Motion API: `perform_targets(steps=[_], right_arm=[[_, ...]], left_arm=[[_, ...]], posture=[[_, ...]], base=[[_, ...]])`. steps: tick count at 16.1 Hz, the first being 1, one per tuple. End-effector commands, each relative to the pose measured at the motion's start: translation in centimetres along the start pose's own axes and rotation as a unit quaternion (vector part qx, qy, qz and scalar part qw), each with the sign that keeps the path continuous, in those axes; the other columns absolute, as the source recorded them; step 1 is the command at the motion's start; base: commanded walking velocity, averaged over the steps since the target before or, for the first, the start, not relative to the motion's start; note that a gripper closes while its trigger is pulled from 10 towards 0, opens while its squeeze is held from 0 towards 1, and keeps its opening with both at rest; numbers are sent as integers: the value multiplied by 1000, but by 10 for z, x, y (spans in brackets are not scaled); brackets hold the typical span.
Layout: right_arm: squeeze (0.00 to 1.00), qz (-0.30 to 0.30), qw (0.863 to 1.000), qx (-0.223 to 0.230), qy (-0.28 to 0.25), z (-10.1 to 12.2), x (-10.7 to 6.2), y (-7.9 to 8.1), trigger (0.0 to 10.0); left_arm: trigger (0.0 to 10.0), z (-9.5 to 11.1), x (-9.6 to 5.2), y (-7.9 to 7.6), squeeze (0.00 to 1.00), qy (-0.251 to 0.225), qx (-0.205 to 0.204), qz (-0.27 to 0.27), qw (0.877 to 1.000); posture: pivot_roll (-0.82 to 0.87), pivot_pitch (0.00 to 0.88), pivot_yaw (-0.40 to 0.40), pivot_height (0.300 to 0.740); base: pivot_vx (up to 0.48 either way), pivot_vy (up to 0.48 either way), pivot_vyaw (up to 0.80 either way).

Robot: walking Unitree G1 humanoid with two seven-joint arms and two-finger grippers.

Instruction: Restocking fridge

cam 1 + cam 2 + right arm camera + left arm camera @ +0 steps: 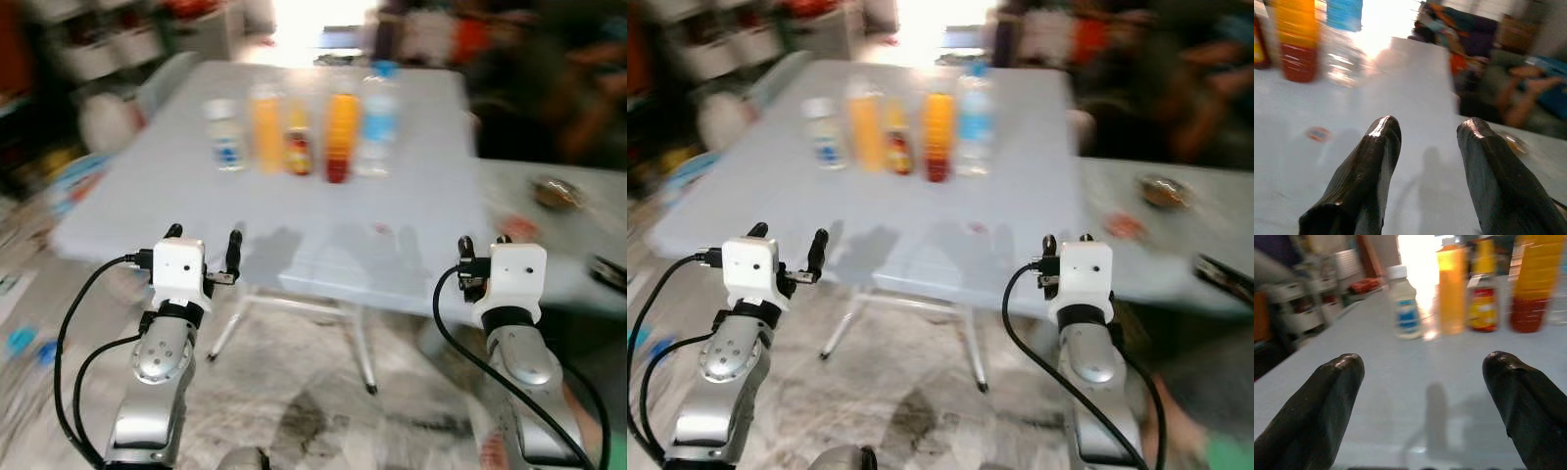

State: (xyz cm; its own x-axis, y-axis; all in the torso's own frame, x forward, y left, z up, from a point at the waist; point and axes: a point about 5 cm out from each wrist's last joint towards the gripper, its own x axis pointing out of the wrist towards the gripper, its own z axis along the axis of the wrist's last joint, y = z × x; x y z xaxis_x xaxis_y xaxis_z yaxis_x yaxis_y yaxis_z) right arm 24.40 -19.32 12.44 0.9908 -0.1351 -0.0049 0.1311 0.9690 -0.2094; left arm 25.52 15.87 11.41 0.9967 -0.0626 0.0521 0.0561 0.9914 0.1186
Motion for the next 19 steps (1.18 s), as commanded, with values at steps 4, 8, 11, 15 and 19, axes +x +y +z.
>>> perform_targets(steps=[4,8,11,15,19], right_arm=[[0,3,1000,11,-20,11,3,1,10000],[0,-7,1000,3,-23,11,5,-1,10000],[0,-4,1000,3,-28,13,7,1,10000],[0,-7,1000,11,-26,13,9,0,10000],[0,-6,1000,11,-26,13,9,2,10000]], left_arm=[[10000,1,-1,-1,0,1,4,-10,1000],[10000,1,0,-4,0,0,2,-19,1000],[10000,2,1,-6,0,-3,1,-25,1000],[10000,3,1,-9,0,-6,-1,-34,999],[10000,3,2,-9,0,-7,0,-37,999]], posture=[[-70,0,29,740],[-70,0,28,740],[-72,0,28,740],[-73,0,27,740],[-74,0,29,740]], base=[[0,0,198],[0,0,0],[289,0,0],[346,0,0],[359,0,0]])
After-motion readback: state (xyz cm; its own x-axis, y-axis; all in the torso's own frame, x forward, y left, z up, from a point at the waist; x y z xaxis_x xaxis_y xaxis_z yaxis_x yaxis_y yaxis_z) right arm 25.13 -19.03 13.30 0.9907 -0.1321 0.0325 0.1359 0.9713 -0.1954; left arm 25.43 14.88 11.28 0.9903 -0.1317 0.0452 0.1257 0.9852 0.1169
